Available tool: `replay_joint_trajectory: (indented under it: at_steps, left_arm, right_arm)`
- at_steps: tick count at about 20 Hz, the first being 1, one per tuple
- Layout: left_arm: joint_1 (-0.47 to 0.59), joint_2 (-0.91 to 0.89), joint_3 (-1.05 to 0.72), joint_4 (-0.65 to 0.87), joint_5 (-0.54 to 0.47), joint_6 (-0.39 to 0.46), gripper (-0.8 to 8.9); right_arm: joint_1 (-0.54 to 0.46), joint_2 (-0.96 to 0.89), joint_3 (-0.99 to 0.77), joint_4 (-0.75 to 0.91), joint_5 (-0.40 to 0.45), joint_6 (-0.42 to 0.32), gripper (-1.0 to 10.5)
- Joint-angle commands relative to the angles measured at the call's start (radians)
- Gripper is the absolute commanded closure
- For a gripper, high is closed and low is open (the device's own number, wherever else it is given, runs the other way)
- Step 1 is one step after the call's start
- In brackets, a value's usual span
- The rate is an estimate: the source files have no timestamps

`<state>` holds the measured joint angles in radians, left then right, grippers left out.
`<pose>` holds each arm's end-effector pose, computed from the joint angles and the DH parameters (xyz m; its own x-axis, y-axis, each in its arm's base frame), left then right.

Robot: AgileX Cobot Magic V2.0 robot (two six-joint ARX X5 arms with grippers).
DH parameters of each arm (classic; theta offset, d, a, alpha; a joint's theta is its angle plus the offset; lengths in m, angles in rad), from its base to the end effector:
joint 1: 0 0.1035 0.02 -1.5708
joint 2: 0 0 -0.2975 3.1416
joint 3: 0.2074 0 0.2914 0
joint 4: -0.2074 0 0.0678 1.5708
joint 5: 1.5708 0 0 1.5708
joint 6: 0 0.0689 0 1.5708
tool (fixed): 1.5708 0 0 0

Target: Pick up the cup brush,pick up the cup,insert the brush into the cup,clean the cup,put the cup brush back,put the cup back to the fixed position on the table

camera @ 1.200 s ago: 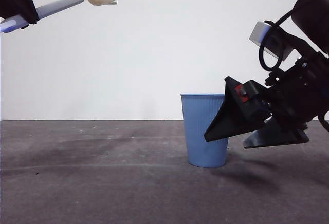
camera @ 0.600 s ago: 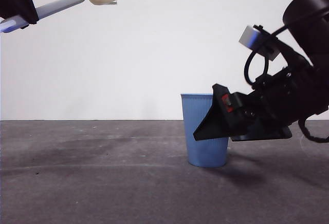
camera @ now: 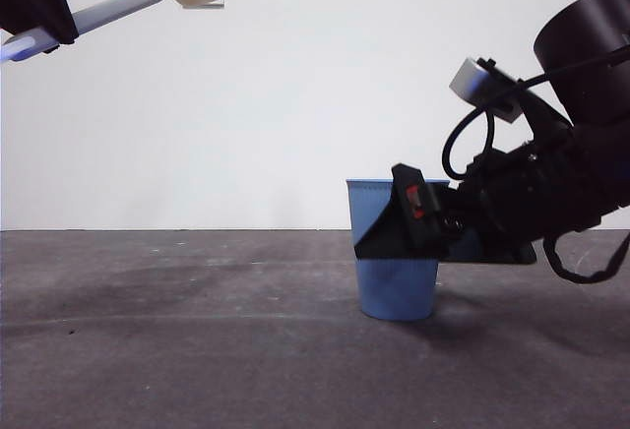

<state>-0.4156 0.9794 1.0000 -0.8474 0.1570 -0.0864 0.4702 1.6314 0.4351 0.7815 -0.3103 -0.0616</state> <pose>0.2061 -0.1027 0.3164 0.5488 -0.4131 -0.7267 0.4357 0.8833 -0.1731 0.2760 0.1639 0.1032 0.6386 0.6670 -0.3838 -0.7014 0.7097 0.0665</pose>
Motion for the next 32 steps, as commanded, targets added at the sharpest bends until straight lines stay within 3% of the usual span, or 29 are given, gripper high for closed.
replay_joint_trajectory:
  at_steps: [1,3,10,14,17,22,26,29,32]
  left_arm:
    - [-0.002,-0.001,-0.002,0.009,0.005,0.012,8.22]
    - [-0.003,-0.001,-0.002,0.009,0.005,0.012,8.22]
    - [-0.004,-0.001,-0.002,0.002,0.009,0.036,8.22]
    - [-0.004,-0.001,-0.002,-0.007,0.009,0.086,8.22]
    - [-0.004,-0.001,-0.002,-0.031,0.006,0.123,8.22]
    - [-0.004,0.0,-0.002,-0.051,0.005,0.204,8.22]
    - [-0.01,0.0,-0.002,-0.09,0.0,0.282,8.22]
    - [-0.048,0.0,-0.002,-0.129,-0.019,0.364,8.22]
    - [-0.127,0.002,-0.002,-0.15,-0.082,0.434,8.22]
  right_arm:
    - [0.002,0.007,-0.006,0.009,0.003,0.019,5.2]
    - [0.002,0.011,-0.006,0.007,0.002,0.018,6.6]
    - [0.002,0.011,-0.006,-0.003,-0.005,0.018,9.6]
    - [0.004,-0.059,-0.006,-0.039,-0.005,0.091,9.6]
    - [0.01,-0.254,0.011,-0.222,0.005,0.106,9.6]
    - [0.011,-0.56,0.16,-0.809,0.082,-0.019,9.6]
    - [0.011,-0.614,0.332,-1.192,0.129,-0.141,9.6]
    - [0.018,-0.61,0.435,-1.371,0.164,-0.244,9.6]
    - [0.032,-0.61,0.475,-1.448,0.21,-0.322,9.6]
